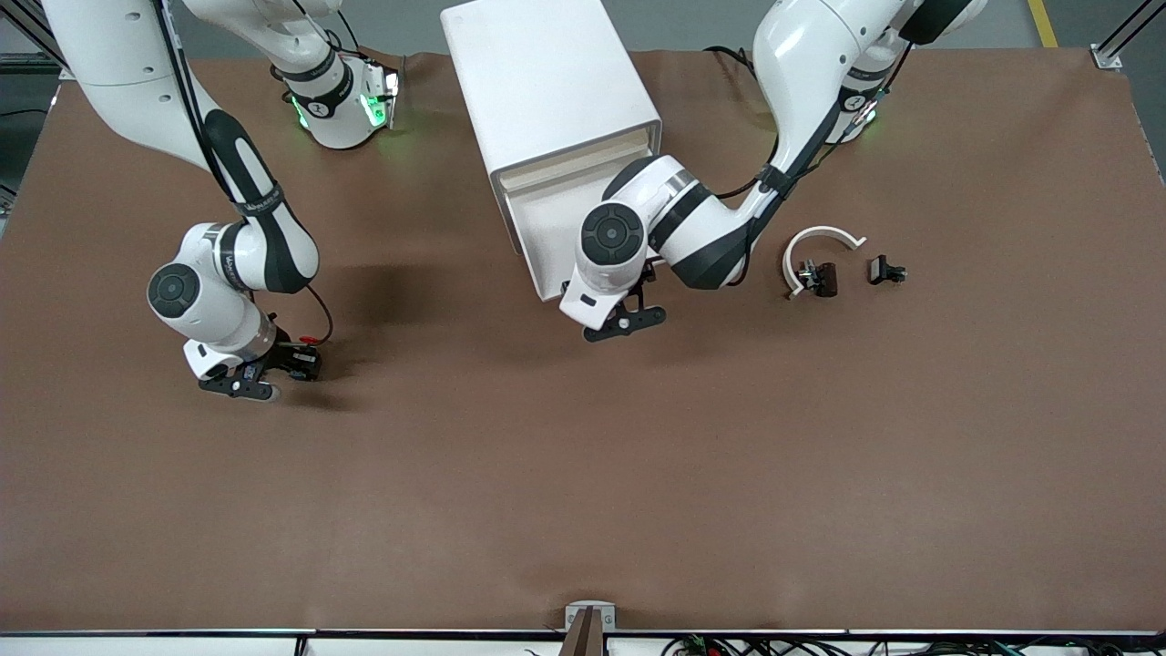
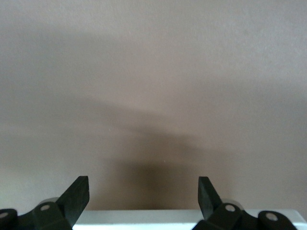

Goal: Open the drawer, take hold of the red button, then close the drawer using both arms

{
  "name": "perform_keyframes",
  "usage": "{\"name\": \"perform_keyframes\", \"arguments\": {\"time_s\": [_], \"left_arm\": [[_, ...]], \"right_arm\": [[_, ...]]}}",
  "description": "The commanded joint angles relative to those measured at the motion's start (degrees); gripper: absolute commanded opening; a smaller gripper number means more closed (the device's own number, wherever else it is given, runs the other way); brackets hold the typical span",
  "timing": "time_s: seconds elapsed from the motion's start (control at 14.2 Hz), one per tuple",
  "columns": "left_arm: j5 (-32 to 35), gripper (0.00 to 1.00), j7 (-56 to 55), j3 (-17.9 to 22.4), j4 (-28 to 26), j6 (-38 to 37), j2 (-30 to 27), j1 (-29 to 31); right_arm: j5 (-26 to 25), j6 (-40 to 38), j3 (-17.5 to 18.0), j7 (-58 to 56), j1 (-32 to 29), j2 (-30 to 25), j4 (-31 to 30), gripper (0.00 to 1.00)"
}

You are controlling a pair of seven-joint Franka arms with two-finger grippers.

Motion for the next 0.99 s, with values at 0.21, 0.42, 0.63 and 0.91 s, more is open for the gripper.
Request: {"name": "perform_keyframes", "arguments": {"time_s": [0.21, 0.42, 0.63, 0.91], "left_arm": [[-4.0, 1.0, -2.3, -3.3, -1.9, -3.8, -1.0, 0.5], [-5.6, 1.0, -4.7, -5.2, -1.9, -4.9, 0.0, 0.6], [-10.7, 1.0, -4.7, -5.9, -1.9, -7.0, 0.2, 0.6], [-16.5, 1.0, -4.8, -6.8, -1.9, -9.1, 0.6, 0.5]], "right_arm": [[-0.3, -0.2, 1.1, -2.5, -2.7, 0.9, 2.1, 1.0], [-0.3, -1.1, 1.1, -2.7, -2.6, 0.7, 3.0, 1.0], [-0.3, -4.3, 1.1, -2.7, -2.5, -0.2, 4.0, 1.0], [-0.3, -17.6, 1.1, -3.8, -2.6, -4.2, 9.1, 1.0]]}}
